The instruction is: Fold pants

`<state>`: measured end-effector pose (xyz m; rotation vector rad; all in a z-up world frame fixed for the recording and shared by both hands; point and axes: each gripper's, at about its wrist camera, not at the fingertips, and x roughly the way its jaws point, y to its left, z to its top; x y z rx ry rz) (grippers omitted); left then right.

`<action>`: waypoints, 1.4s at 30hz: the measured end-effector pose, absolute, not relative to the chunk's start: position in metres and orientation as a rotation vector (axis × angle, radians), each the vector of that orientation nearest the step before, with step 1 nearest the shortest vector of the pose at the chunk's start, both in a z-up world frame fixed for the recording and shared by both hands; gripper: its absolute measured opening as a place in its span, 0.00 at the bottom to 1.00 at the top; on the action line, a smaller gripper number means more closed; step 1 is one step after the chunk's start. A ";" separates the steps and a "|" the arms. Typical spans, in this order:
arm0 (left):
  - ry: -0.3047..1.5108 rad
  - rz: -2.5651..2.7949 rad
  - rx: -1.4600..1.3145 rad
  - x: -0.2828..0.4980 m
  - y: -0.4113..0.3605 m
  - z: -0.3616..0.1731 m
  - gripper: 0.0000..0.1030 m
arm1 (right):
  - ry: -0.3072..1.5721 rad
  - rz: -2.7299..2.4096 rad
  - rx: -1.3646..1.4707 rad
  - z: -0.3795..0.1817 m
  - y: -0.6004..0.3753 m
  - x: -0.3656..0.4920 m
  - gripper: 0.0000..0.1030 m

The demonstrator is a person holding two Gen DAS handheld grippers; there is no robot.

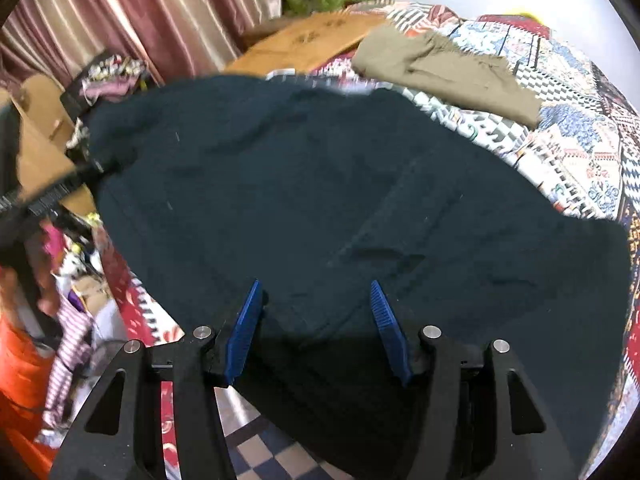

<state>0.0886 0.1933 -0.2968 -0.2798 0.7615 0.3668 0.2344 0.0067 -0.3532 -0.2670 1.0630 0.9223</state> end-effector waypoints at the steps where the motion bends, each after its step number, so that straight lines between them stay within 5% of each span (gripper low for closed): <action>1: 0.753 0.360 -0.270 0.090 0.191 -0.293 0.23 | 1.055 0.919 -0.288 -0.354 0.009 0.232 0.53; 16: 0.547 0.144 -0.105 0.135 0.119 -0.209 0.18 | 0.978 0.795 -0.089 -0.304 -0.070 0.246 0.50; 24: 0.503 0.022 -0.028 0.158 0.062 -0.185 0.16 | 1.034 0.680 -0.078 -0.334 -0.124 0.244 0.50; 42: 0.653 -0.386 0.107 0.191 -0.096 -0.231 0.13 | 0.946 0.495 0.132 -0.309 -0.230 0.234 0.50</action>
